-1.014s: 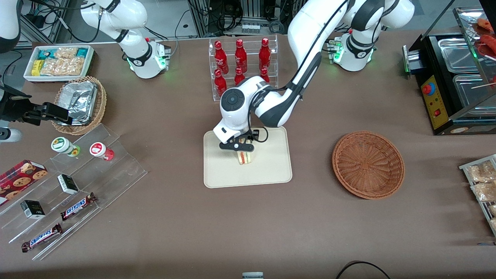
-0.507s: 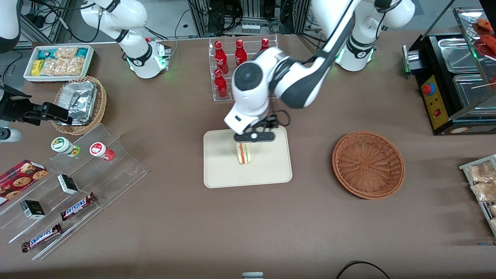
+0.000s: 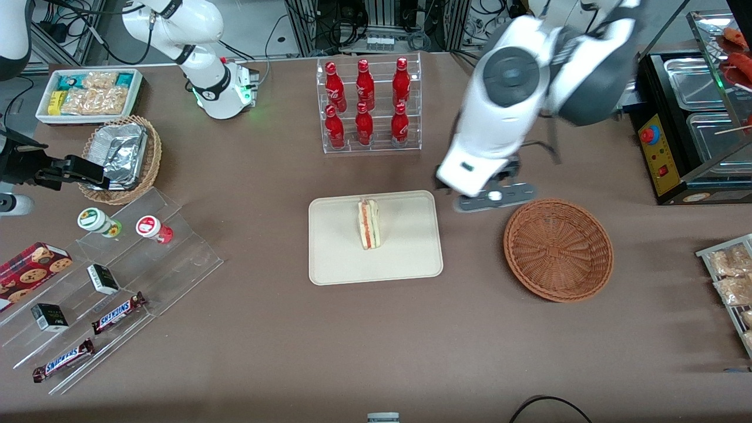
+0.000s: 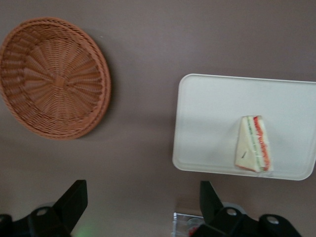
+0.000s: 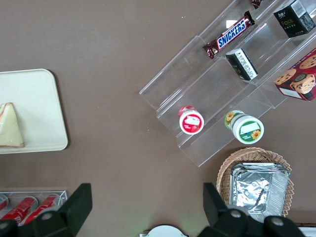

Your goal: Place sandwich from basket to tray

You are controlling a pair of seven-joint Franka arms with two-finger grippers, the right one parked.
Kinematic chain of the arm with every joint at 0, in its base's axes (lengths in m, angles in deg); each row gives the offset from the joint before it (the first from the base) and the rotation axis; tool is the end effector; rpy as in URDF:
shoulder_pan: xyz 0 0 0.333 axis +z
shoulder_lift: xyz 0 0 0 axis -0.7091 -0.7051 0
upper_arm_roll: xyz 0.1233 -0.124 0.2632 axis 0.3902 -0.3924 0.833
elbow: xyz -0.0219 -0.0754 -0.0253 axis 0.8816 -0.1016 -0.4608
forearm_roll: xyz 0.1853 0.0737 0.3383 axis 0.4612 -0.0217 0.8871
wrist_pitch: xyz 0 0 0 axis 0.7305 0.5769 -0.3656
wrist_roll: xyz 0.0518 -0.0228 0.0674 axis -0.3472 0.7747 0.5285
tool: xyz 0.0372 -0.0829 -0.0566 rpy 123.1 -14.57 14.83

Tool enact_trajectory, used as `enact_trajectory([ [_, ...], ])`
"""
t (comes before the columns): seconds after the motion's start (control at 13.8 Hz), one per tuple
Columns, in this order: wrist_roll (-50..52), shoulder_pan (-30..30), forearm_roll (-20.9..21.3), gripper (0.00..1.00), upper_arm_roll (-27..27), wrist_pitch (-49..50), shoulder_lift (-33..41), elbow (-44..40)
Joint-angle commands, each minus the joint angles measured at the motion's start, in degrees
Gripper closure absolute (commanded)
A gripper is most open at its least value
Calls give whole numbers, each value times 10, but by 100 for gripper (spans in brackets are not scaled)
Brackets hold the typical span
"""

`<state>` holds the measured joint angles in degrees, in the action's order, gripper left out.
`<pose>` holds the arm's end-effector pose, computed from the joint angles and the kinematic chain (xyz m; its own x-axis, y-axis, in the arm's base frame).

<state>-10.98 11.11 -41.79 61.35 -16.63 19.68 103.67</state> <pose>0.5404 -0.3091 0.5493 0.9889 0.1263 -0.0779 0.1212 -0.9903 -0.0675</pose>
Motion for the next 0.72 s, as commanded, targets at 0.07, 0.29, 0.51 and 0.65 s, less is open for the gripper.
enact_trajectory([
  [0.07,-55,46,6,0,-6,-3,104,104],
  [0.29,-122,85,10,0,-3,12,151,133],
  [0.51,-240,150,12,0,-2,29,183,146],
  [0.65,-304,191,12,0,-2,33,194,145],
])
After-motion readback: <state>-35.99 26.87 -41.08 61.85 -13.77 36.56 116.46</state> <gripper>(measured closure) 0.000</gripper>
